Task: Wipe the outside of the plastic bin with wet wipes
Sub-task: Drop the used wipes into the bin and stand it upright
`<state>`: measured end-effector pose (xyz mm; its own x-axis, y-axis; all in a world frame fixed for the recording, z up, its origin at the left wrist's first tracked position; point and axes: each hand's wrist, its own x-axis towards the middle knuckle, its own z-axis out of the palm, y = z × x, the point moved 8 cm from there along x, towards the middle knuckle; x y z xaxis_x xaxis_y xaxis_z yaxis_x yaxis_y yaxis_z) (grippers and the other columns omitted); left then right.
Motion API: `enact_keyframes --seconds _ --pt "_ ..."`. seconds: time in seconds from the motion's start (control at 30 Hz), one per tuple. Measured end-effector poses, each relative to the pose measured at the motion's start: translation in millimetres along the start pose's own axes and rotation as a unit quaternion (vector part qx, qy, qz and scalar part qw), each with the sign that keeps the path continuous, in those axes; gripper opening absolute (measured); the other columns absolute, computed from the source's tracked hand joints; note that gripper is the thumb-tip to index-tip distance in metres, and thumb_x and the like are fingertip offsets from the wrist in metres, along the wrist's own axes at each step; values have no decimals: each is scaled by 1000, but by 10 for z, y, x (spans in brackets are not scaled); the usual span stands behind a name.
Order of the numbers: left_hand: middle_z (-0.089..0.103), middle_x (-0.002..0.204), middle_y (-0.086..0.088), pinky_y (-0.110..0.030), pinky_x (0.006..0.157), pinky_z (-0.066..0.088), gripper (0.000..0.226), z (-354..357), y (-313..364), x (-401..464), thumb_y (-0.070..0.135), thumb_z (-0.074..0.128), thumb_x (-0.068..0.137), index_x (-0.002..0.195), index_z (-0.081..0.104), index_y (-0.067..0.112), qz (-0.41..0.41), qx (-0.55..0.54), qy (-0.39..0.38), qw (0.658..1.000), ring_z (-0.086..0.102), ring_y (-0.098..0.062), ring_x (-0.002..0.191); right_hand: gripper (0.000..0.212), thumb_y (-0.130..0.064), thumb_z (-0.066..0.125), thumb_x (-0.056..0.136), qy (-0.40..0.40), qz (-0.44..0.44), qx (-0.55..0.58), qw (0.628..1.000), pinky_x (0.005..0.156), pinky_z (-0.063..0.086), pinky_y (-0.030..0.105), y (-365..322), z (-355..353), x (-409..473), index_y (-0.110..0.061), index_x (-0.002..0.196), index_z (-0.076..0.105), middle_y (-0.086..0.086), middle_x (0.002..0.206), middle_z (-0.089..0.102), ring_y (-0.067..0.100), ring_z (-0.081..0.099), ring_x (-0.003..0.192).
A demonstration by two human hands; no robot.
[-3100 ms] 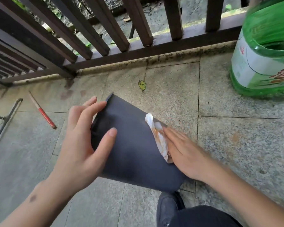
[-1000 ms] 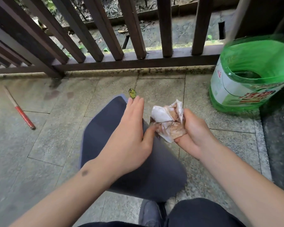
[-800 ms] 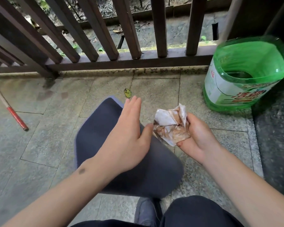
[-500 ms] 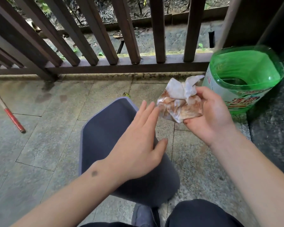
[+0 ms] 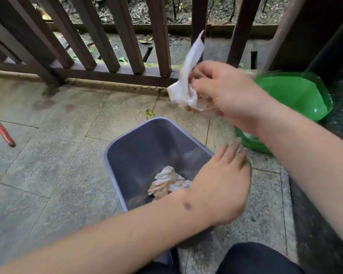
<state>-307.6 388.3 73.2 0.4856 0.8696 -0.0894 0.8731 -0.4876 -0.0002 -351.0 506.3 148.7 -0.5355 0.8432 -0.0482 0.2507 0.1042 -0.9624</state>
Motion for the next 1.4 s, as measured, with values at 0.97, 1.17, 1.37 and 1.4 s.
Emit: enact_keyframes --seconds 0.97,1.17,1.37,1.4 --pt "20 163 -15 -34 122 -2 77 -90 21 -183 7 55 80 151 28 1 100 -147 18 984 7 -28 152 37 -40 78 85 -210 200 -208 934 82 64 34 924 203 78 -16 109 65 -1 103 75 12 77 88" --pt "28 160 -14 -33 122 3 71 -176 12 -247 3 57 81 148 36 0 148 -130 45 979 12 -27 152 36 -33 85 77 -201 237 -193 931 74 65 37 1056 329 23 -8 100 72 4 88 79 19 79 75" --pt "58 139 -14 -43 118 25 49 -503 -500 -521 3 60 83 131 58 0 73 -167 188 965 39 -27 141 17 -23 76 84 -190 241 -213 928 61 57 27 1083 306 -2 -9 93 79 11 86 79 18 68 65" --pt "53 145 -12 -44 119 24 49 -483 -733 -661 8 57 87 136 55 2 10 -143 214 966 35 -25 144 15 -15 74 85 -198 246 -192 929 59 57 27 1111 328 -36 -5 96 78 14 84 75 18 65 64"
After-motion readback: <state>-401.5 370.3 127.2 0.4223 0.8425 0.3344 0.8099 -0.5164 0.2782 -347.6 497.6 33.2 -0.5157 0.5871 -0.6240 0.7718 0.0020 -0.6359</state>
